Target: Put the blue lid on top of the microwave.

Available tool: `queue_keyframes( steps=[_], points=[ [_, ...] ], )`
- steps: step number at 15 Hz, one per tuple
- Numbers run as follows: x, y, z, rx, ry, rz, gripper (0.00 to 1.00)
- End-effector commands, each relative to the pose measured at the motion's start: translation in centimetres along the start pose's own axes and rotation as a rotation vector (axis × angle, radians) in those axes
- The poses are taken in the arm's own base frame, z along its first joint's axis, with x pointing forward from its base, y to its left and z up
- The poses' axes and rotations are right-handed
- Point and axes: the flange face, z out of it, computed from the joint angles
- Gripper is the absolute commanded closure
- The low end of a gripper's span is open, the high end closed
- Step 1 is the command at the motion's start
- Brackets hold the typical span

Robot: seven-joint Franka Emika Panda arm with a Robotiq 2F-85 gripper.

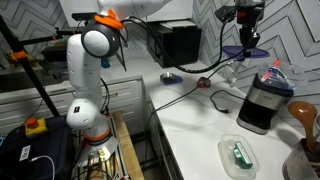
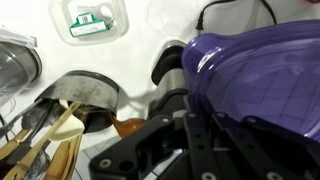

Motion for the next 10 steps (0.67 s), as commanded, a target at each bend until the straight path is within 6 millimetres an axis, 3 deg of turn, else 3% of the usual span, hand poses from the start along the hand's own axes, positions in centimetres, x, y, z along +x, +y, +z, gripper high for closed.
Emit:
queue_keyframes(
  steps=[1, 4, 10],
  points=[
    [-4.6, 1.2, 0.6, -0.017, -0.094, 0.011, 0.98],
    [-7.4, -0.2, 1.3, 0.016, -0.115, -0.032, 0.98],
    [-15.2, -7.5, 5.2, 0.058, -0.197, -0.234, 0.98]
  ],
)
